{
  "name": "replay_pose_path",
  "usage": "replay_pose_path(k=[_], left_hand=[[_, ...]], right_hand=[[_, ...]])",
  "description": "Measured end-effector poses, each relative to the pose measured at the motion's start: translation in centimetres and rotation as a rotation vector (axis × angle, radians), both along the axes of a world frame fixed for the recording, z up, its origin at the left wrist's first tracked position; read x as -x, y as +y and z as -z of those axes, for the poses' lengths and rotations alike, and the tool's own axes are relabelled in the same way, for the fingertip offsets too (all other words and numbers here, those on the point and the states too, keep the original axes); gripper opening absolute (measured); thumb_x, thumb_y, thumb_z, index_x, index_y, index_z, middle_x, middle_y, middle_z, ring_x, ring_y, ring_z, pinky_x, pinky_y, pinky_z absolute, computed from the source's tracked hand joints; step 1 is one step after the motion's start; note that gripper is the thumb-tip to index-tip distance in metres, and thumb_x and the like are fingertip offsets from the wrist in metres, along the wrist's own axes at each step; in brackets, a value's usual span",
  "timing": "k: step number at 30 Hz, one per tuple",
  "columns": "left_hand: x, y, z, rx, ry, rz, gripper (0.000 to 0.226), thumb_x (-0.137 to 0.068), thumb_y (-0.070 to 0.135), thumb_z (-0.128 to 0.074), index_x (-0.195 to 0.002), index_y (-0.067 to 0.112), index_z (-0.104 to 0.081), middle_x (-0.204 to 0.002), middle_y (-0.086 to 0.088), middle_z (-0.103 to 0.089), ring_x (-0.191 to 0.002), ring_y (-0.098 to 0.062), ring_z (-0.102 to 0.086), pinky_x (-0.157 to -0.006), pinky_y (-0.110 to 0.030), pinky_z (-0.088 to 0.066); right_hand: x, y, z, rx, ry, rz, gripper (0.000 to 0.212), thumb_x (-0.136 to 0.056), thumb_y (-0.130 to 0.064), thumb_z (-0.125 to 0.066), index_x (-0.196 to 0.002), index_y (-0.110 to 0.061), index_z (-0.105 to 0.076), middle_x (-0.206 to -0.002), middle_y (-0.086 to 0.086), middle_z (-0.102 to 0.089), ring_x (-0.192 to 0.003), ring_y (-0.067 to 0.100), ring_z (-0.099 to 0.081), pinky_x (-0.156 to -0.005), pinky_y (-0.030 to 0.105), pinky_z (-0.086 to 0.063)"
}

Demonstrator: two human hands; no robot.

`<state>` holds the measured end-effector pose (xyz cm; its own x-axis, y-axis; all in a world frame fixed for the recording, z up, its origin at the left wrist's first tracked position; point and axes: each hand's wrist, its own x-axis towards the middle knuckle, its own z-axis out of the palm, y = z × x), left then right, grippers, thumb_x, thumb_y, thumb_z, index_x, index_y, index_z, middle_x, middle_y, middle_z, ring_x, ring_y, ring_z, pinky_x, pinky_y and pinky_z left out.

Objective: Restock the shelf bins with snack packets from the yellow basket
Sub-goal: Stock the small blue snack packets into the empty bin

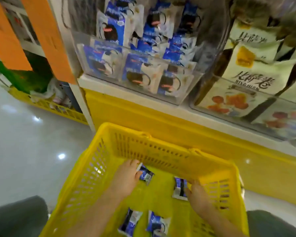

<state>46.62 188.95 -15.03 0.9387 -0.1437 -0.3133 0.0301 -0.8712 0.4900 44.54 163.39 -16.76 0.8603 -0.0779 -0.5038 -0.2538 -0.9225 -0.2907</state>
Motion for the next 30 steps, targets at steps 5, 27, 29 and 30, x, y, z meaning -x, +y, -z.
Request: replay_pose_path(k=[5,27,29,30], left_hand=[[-1.0,-1.4,6.9,0.045,0.236,-0.13,0.05,-0.095,0.033,-0.049,-0.137,0.007,-0.038,-0.136,-0.014,-0.045,-0.123,-0.026,-0.044,-0.099,-0.033,-0.035],[2.0,0.3,8.0,0.456,0.651,-0.215,0.024,-0.085,0.028,-0.067,-0.083,0.012,-0.049,-0.085,0.001,-0.045,-0.063,-0.009,-0.045,-0.056,-0.016,-0.033],[3.8,0.6,8.3,0.435,0.715,-0.165,0.02,-0.086,0.022,-0.066,-0.084,0.01,-0.05,-0.083,0.003,-0.047,-0.054,-0.001,-0.044,-0.047,-0.009,-0.031],[4.7,0.5,8.7,0.41,0.74,-0.13,0.017,-0.086,0.021,-0.066,-0.088,0.011,-0.053,-0.083,0.0,-0.051,-0.057,-0.002,-0.047,-0.047,-0.009,-0.032]], right_hand=[[-0.5,-0.8,5.2,-0.038,0.146,0.275,0.045,-0.091,-0.012,-0.058,-0.13,0.006,-0.044,-0.134,0.024,-0.048,-0.123,0.035,-0.046,-0.096,0.035,-0.034],[3.0,2.3,4.8,-0.557,0.512,0.111,0.048,-0.086,-0.014,-0.066,-0.128,0.0,-0.047,-0.117,0.008,-0.058,-0.106,0.018,-0.059,-0.074,0.012,-0.046],[4.2,2.8,5.1,-0.508,0.542,0.019,0.048,-0.09,-0.019,-0.062,-0.132,-0.003,-0.046,-0.127,0.007,-0.054,-0.119,0.021,-0.052,-0.087,0.02,-0.041],[4.7,2.9,5.5,-0.496,0.524,-0.017,0.043,-0.091,-0.02,-0.061,-0.13,-0.004,-0.05,-0.124,0.008,-0.056,-0.116,0.022,-0.054,-0.086,0.022,-0.04]])
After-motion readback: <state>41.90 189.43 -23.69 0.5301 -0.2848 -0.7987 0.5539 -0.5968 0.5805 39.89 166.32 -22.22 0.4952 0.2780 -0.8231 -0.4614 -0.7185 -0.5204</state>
